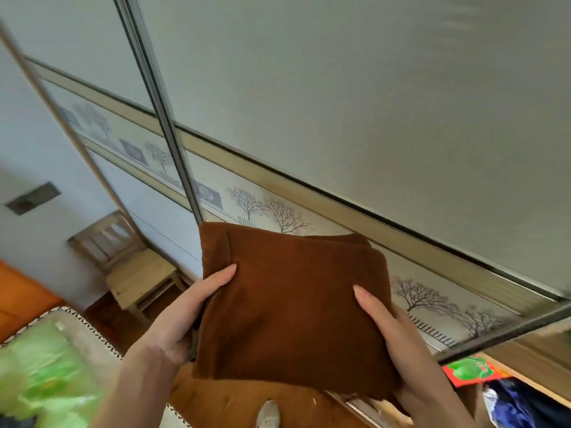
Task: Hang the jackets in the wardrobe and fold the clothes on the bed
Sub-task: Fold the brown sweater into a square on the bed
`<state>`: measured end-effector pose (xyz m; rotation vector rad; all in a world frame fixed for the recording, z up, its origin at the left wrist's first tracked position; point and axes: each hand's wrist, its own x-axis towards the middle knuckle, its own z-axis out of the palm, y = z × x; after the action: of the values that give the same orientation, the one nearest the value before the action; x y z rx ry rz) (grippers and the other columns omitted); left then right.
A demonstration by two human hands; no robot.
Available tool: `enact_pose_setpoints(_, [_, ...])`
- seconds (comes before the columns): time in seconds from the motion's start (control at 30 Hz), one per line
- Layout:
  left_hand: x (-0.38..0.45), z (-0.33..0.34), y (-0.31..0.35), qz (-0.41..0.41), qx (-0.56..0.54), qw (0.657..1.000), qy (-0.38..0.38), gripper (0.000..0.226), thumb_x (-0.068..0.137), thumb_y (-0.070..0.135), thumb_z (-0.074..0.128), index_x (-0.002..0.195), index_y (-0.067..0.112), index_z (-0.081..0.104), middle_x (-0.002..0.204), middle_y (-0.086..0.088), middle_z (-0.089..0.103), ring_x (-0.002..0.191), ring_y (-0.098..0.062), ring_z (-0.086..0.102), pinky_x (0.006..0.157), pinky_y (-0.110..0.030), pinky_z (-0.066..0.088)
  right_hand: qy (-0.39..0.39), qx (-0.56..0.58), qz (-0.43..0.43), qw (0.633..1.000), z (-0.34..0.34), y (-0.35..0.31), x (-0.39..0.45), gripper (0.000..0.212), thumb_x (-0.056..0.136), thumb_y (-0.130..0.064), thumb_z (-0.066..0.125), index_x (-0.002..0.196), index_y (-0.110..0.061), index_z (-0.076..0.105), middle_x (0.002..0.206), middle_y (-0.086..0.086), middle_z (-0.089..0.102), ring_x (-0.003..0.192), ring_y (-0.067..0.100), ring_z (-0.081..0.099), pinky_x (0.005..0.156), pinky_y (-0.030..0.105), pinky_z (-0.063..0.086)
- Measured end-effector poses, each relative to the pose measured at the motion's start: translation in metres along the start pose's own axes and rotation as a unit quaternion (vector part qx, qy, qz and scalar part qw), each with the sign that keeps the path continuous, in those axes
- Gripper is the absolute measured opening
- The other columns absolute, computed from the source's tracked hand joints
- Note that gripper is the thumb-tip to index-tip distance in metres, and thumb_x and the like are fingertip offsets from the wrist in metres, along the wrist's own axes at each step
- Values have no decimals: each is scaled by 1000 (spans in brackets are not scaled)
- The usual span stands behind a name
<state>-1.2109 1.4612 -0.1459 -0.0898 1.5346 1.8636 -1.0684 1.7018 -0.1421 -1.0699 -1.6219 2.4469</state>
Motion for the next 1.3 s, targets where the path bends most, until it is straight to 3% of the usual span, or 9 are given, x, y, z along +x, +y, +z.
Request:
enact_pose_setpoints(0.17, [-1,-11,6,13,-44,999,25,112,14,70,97,110,19,73,131,-16,71,126,-38,64,115,-58,44,-43,-47,-14,998,17,-11,9,70,69,-53,89,126,-21,66,105,6,80,94,29,78,85,49,63])
enact_pose_setpoints(0.47, [42,-52,48,-13,-43,998,33,118,29,66,98,131,13,68,135,-17,69,128,-40,63,115,-60,44,-96,-136,-78,983,53,-30,37,112,31,-80,89,132,-45,54,117,-17,75,108,8,73,81,25,61])
enact_pose_setpoints(0.67, [101,-97,98,-120,-65,990,-46,102,32,42,105,122,15,68,108,-16,79,90,-36,79,82,-45,55,6,-115,-86,990,117,-24,60,106,25,-85,85,121,-52,54,117,-18,74,107,11,73,83,26,60])
enact_pose_setpoints(0.77, [133,-115,122,-123,13,989,-78,65,67,41,82,124,14,68,99,-12,81,83,-27,80,67,-36,61,66,-49,-91,993,155,-13,70,70,60,-70,84,120,-45,58,107,-16,78,96,10,76,73,25,62])
enact_pose_setpoints(0.87, [146,-129,140,-149,64,981,-109,44,76,36,74,112,12,74,106,-13,80,90,-28,79,81,-41,57,103,-12,-80,991,190,-11,76,53,69,-55,74,118,-43,60,101,-15,79,90,10,77,66,24,63])
enact_pose_setpoints(1.03, [163,-151,159,-167,91,971,-145,42,81,36,74,114,11,78,112,-14,79,100,-31,77,93,-43,56,170,-11,-79,982,225,-6,79,91,51,-76,81,133,-42,57,114,-11,77,102,17,76,94,45,61])
enact_pose_setpoints(1.13, [179,-153,162,-171,102,971,-130,30,95,26,63,90,2,82,84,-14,80,70,-24,79,57,-30,60,180,-5,-84,980,238,-7,76,69,66,-73,81,125,-45,59,111,-11,78,100,16,77,88,38,62])
enact_pose_setpoints(1.23, [193,-162,165,-111,148,973,-139,28,110,5,38,118,-7,61,52,-10,69,37,-11,64,36,-21,48,223,-67,-93,968,250,-13,76,47,70,-75,62,112,-52,59,108,-17,75,99,11,73,84,31,60])
enact_pose_setpoints(1.3, [207,-170,164,-71,184,975,-103,36,111,2,32,143,-8,42,84,-26,75,37,-7,63,43,-17,50,344,-220,-148,901,252,-12,82,42,81,-81,50,101,-48,66,98,-24,72,91,4,70,86,35,60])
